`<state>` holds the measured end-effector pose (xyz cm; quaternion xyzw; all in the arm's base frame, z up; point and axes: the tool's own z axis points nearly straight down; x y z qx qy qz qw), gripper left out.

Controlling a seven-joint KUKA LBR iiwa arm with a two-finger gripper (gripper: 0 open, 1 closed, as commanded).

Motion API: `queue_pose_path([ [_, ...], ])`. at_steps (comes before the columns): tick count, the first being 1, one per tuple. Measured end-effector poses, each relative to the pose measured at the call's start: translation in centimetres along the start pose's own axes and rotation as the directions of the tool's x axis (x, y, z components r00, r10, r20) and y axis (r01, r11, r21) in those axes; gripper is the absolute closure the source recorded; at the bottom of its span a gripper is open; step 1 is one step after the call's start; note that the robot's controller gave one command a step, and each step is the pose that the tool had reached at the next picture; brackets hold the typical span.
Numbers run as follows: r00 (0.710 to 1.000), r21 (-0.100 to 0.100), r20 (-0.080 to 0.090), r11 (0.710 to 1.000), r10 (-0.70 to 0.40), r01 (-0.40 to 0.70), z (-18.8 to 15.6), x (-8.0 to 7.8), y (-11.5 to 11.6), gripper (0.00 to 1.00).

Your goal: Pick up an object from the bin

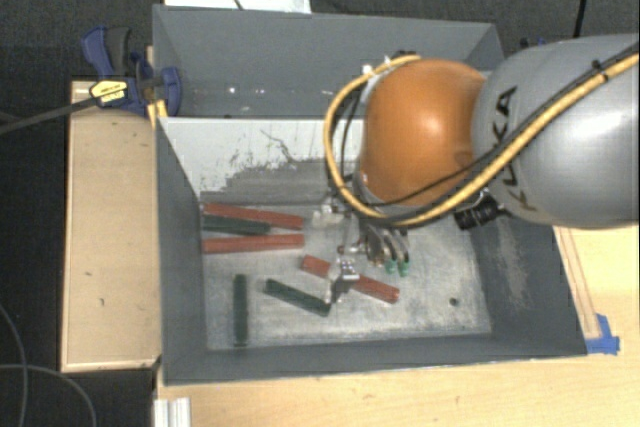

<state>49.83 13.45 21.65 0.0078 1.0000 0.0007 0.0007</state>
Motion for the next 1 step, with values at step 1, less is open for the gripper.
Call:
queue_pose_path([
  [1,0.993,0.000,0.004,0.993,-0.114,0.114,3.91,-0.13,-0.14,0.00],
])
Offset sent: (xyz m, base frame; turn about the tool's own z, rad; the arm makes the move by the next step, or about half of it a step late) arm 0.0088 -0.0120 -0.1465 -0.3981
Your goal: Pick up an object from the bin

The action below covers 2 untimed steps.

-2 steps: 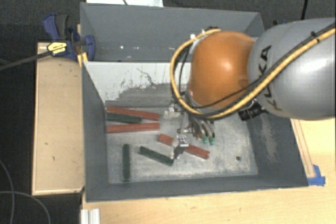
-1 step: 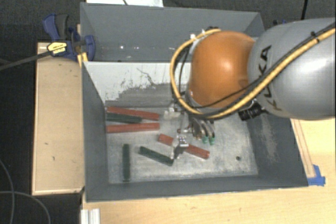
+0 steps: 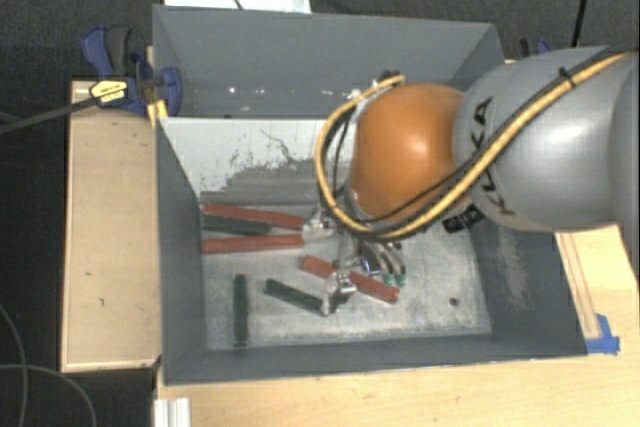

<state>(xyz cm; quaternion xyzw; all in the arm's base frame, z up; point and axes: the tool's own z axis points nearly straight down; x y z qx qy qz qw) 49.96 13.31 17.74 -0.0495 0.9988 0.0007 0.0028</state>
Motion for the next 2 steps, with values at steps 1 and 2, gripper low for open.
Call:
queue_pose_path([
  [1,0.971,0.000,0.001,0.971,-0.240,0.240,8.0,-0.5,-0.8,0.00],
  [2,0.948,0.000,0.009,0.948,-0.317,0.317,10.3,-0.4,-0.6,1.00],
])
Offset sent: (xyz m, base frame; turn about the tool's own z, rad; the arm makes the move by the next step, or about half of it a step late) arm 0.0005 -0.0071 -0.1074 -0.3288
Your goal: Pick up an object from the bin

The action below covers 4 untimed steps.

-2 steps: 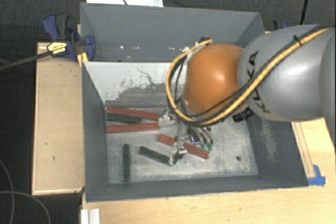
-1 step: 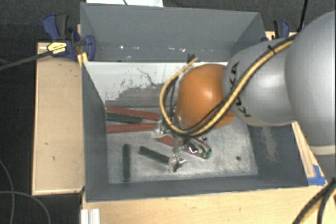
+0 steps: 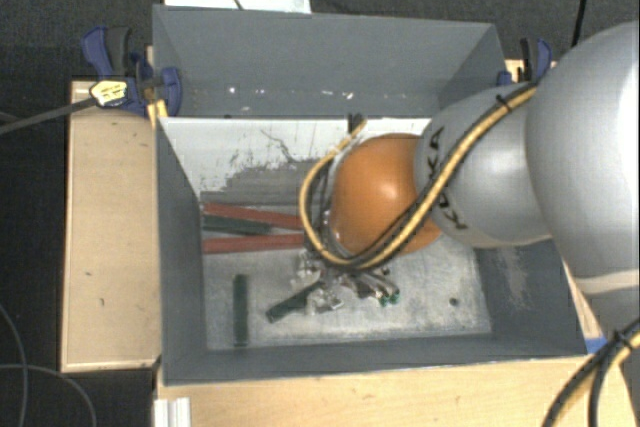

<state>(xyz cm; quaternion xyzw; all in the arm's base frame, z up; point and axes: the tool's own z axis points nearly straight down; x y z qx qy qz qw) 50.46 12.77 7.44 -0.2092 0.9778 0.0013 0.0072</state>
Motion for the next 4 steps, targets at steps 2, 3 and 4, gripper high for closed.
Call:
queue_pose_path([
  [2,0.999,-0.003,-0.019,0.999,-0.049,0.049,-4.8,-0.3,-0.5,1.00],
  [3,1.000,0.000,-0.009,1.000,-0.020,0.020,-8.8,-1.9,-0.8,1.00],
  [4,1.000,0.000,-0.007,1.000,-0.023,0.023,-2.6,-0.7,-1.4,1.00],
])
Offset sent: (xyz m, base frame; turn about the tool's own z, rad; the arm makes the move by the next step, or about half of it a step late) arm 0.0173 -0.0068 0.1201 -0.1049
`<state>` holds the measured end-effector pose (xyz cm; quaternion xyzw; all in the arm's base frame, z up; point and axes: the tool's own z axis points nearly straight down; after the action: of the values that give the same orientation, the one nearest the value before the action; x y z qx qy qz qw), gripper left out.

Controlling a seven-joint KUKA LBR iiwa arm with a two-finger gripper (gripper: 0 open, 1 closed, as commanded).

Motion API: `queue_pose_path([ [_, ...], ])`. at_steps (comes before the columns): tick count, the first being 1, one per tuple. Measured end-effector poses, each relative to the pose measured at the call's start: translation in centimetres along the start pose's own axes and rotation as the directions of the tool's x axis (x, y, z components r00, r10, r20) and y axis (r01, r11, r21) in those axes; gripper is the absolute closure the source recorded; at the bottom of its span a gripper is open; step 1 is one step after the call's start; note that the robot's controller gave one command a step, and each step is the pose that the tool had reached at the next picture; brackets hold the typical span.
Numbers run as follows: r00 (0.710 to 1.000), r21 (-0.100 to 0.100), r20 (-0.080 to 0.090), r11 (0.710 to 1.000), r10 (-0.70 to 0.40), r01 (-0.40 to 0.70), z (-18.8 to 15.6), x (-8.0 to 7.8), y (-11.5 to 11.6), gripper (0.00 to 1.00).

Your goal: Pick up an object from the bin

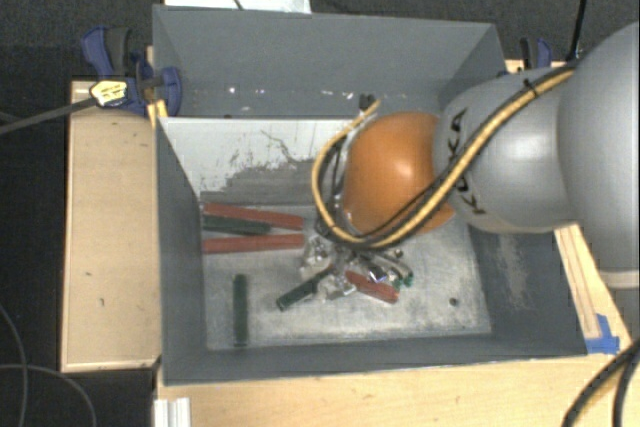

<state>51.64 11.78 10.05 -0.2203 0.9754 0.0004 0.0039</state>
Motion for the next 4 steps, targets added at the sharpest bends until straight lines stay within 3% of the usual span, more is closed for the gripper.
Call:
queue_pose_path([
  [1,1.000,-0.003,-0.014,1.000,0.003,-0.003,0.6,-0.5,0.0,1.00],
  [2,0.999,0.000,-0.002,0.999,-0.048,0.048,0.0,-1.5,-0.3,1.00],
  [3,0.998,-0.003,-0.011,0.998,-0.063,0.063,-3.7,-0.9,-0.5,1.00],
  [4,1.000,-0.001,-0.003,1.000,-0.009,0.009,-7.5,-1.5,0.2,1.00],
])
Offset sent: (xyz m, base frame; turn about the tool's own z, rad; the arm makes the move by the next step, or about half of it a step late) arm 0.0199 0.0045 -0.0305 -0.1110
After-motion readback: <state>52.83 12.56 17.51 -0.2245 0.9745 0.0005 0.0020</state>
